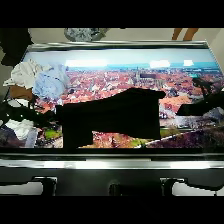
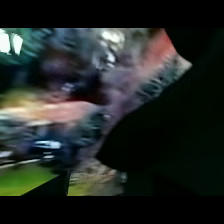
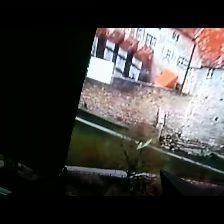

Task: Fold the shirts.

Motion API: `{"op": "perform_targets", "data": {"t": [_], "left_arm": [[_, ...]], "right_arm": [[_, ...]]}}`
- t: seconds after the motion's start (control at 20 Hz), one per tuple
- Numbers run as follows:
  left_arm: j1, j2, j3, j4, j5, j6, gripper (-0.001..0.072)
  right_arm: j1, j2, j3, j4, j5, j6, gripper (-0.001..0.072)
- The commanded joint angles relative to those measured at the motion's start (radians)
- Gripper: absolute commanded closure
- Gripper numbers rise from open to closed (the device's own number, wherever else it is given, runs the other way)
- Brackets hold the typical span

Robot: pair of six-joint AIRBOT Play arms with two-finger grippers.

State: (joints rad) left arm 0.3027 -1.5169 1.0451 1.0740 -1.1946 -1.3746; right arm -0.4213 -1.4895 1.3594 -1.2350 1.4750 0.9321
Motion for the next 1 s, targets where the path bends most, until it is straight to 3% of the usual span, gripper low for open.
{"op": "perform_targets", "data": {"t": [0.0, 0.1, 0.15, 0.25, 0.3, 0.6, 0.9, 0.95], "left_arm": [[-0.037, -0.001, -0.098, -0.114, 0.127, 0.032, 0.0119], [-0.056, 0.000, -0.099, -0.114, 0.184, 0.028, 0.0301], [-0.061, 0.000, -0.098, -0.114, 0.208, 0.012, 0.0344], [-0.061, 0.000, -0.098, -0.114, 0.232, -0.001, 0.0604], [-0.061, 0.000, -0.098, -0.114, 0.232, 0.000, 0.0677], [-0.061, 0.033, -0.098, -0.114, 0.216, 0.007, 0.0678], [-0.061, 0.056, -0.084, -0.114, 0.193, 0.007, 0.0678], [-0.061, 0.056, -0.071, -0.113, 0.170, 0.007, 0.0678]], "right_arm": [[0.000, 0.003, -0.084, -0.014, 0.037, -0.001, 0.0034], [0.001, 0.003, -0.130, -0.013, 0.029, -0.002, 0.0034], [0.001, 0.003, -0.156, -0.012, 0.028, -0.002, 0.0034], [0.001, 0.003, -0.224, 0.021, 0.014, -0.003, 0.0035], [0.001, 0.003, -0.262, 0.052, -0.003, -0.006, 0.0035], [0.001, 0.002, -0.467, 0.230, -0.174, -0.036, 0.0044], [0.175, -0.052, -0.483, 0.263, -0.184, -0.027, 0.0049], [0.212, -0.056, -0.483, 0.263, -0.174, -0.027, 0.0149]]}}
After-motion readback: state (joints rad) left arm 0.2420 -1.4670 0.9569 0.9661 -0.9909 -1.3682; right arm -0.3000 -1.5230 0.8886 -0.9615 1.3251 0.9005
